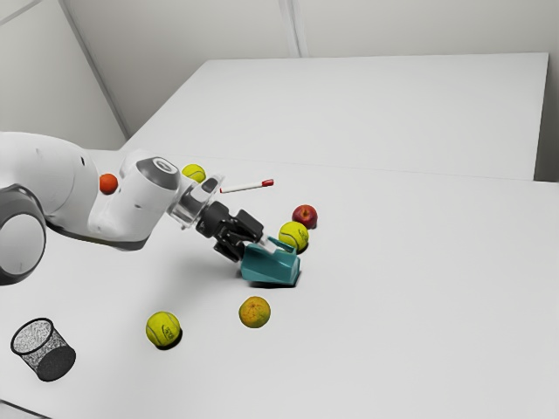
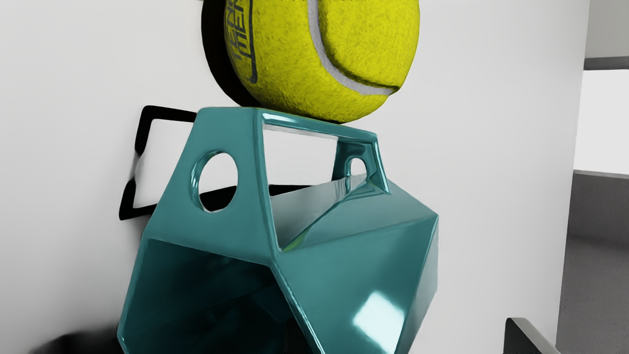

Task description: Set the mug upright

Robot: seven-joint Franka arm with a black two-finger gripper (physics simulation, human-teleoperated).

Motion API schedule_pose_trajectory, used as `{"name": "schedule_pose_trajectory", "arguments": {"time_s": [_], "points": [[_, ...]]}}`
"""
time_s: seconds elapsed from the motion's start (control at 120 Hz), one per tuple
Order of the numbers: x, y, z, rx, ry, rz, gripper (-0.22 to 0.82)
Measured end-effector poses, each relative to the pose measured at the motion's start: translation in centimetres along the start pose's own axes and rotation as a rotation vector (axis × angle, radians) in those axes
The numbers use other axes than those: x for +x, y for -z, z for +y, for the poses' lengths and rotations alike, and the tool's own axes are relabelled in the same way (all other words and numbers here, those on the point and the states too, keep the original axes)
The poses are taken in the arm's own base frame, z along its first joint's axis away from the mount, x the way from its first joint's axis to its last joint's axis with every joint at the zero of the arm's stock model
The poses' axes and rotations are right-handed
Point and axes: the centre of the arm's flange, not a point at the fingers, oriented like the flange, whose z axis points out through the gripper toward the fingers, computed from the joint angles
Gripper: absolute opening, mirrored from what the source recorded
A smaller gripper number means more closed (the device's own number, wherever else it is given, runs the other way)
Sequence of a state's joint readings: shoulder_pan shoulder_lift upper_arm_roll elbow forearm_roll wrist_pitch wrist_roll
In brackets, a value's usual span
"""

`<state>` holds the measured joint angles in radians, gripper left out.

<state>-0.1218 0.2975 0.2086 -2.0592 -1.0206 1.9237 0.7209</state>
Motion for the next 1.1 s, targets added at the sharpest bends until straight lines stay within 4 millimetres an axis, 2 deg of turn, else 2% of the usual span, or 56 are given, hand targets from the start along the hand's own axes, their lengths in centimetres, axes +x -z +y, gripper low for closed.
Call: {"name": "schedule_pose_trajectory", "arguments": {"time_s": [0.333, 0.467, 0.592, 0.733, 0.925, 1.017, 1.1], "points": [[0.0, 0.0, 0.1, -0.002, -0.025, 0.005, 0.01], [0.1, -0.3, 0.6, 0.001, -0.038, 0.002, -0.08], [0.2, -0.3, 1.6, 0.009, -0.057, 0.009, -0.11], [-0.1, 0.6, 3.8, 0.015, -0.090, 0.029, -0.13], [-0.6, 2.8, 8.1, 0.041, -0.166, 0.058, -0.13], [-1.4, 4.7, 10.6, 0.129, -0.237, 0.044, -0.13], [-1.9, 5.9, 11.7, 0.262, -0.295, 0.000, -0.14]]}}
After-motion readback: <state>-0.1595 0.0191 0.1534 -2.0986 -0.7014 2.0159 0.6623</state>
